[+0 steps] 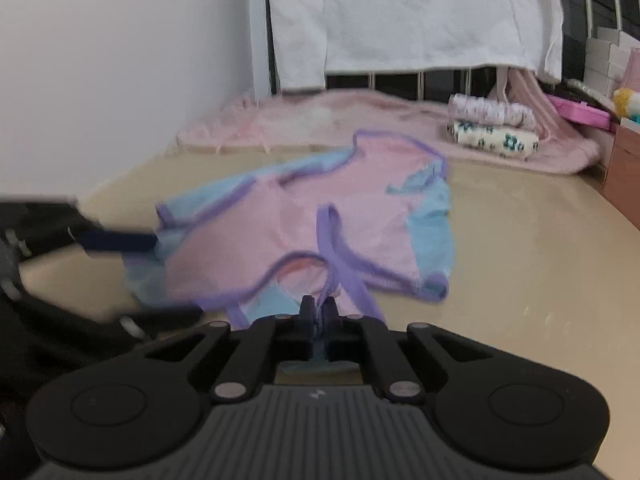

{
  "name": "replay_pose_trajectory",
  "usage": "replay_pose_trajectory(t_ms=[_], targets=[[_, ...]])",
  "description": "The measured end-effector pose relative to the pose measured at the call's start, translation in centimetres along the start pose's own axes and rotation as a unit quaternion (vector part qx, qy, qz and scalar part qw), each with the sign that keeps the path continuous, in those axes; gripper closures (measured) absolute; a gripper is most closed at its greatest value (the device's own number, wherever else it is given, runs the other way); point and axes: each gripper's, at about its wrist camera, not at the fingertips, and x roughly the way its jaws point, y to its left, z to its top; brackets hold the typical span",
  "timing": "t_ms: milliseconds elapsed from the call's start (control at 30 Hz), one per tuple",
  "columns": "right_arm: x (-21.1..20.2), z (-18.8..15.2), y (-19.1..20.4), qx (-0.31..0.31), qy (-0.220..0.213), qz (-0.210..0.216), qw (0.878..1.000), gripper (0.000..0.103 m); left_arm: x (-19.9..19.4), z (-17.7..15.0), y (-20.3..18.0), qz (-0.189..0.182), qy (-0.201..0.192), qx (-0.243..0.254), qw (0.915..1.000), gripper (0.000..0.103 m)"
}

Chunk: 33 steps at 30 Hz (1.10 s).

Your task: Fold clothes

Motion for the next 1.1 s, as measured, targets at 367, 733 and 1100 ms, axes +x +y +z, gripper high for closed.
replay_pose_trajectory(t_ms=[367,733,1100], targets=[[-4.3,0.4,0.3,-0.015,-0.03,-0.004,0.999,0.099,0.0,-0.4,-2.0,0.153,0.008,0.097,0.9835,0.046],[-6.3,-0.4,0.2,-0.019,-0.046,0.024,0.998,0.099,-2.6,0.4,-2.3,0.008,-0.024,-0.037,0.999,0.039],[-8.1,-2.1,0.9,-0.026,-0.041,0.01,0.999,0.099,-2.6,-0.9,-1.6,0.159,-0.019,-0.068,0.9848,0.044]])
